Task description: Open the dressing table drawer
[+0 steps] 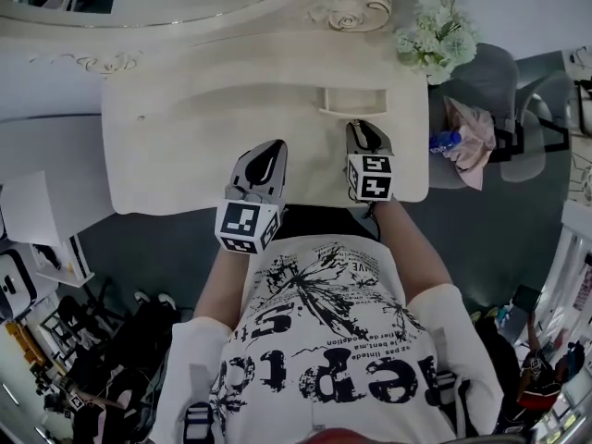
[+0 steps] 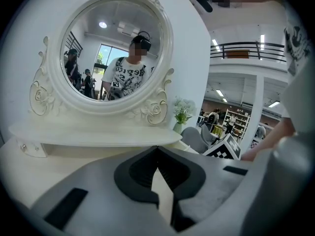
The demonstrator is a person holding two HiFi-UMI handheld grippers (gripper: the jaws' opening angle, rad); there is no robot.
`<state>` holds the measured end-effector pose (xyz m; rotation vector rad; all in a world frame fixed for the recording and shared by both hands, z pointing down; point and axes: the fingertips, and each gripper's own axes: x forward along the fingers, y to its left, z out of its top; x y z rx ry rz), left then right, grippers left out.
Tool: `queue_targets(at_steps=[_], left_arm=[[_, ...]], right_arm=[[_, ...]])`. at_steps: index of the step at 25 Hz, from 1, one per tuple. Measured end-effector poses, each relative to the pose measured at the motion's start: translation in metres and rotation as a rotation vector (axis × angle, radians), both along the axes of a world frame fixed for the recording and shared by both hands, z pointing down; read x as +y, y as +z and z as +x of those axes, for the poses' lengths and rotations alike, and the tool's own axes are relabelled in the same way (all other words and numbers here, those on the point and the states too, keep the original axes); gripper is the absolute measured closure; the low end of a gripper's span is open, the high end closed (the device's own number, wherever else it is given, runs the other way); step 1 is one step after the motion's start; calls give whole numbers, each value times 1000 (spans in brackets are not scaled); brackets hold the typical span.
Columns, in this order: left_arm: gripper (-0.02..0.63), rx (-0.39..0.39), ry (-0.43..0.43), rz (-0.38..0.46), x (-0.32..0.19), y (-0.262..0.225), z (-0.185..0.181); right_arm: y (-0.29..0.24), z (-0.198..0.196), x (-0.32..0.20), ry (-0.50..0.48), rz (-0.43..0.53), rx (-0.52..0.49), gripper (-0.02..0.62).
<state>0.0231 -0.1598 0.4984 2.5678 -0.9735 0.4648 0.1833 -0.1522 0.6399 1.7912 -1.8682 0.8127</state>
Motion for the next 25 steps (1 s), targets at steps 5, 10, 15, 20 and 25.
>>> queue_targets(at_steps=[5,10,15,20,25], left_arm=[[592,-6,-1,4,3,-3,-1],[592,-1,-13,19,-2,-11,-3],[592,12,-20,46,-6,-26,-2],[592,32,-18,101,-17,-49,-1],[592,42,-31,150,-26,-71,-2]], right_arm=[[-9,0,2,0,-4,16,462],[-44,-1,3,-1,58,19,445],[-98,-4,0,-51,198,58,495],[-158,-8,-9,-106,360,113,549],[-200,-9,-12,-111,472,108,565]])
